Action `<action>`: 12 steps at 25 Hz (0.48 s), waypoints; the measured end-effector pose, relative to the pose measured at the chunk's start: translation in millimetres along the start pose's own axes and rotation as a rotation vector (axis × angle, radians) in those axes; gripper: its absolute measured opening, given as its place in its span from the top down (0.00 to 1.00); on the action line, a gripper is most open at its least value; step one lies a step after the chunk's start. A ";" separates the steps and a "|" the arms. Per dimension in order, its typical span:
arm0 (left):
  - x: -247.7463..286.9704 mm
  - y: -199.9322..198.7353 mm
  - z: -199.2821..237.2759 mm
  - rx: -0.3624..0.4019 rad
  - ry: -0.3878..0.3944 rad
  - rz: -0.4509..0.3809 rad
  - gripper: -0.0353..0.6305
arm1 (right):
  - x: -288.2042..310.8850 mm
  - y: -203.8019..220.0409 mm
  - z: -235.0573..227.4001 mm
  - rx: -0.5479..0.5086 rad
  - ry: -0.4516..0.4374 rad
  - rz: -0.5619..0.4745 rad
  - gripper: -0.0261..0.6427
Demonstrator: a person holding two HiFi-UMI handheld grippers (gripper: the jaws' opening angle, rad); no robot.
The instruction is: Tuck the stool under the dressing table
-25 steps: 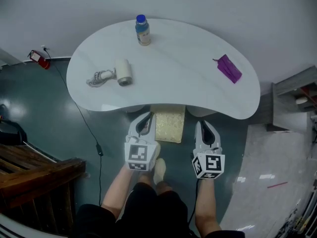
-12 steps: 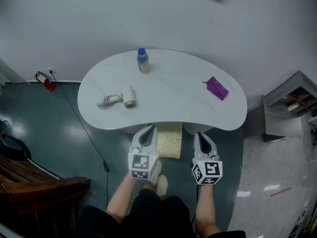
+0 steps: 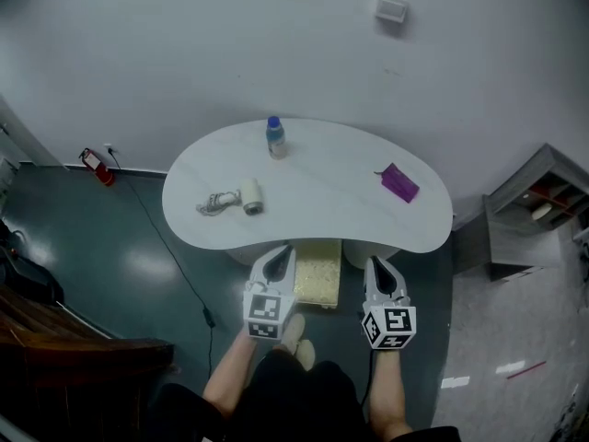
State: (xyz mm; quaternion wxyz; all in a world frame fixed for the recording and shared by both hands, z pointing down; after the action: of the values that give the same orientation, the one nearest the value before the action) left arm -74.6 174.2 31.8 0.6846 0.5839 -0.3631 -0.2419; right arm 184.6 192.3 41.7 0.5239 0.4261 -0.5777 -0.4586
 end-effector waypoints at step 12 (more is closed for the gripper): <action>-40.6 -5.8 -33.9 0.014 0.010 -0.013 0.94 | -57.1 -7.4 -6.0 -0.053 -0.006 -0.037 0.94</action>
State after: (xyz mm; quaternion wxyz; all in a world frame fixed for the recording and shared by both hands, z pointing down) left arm -72.8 224.8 15.6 0.6808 0.5922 -0.3574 -0.2410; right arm 195.7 245.8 22.4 0.5246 0.4211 -0.5589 -0.4848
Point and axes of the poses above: the fingertips, and each gripper's own axes: x forward along the fingers, z to its left, y out of its underside, the point moved 10 cm from there along -x, backward along the fingers, and after that the axes turned 15 degrees about y, right-handed, at the moved point
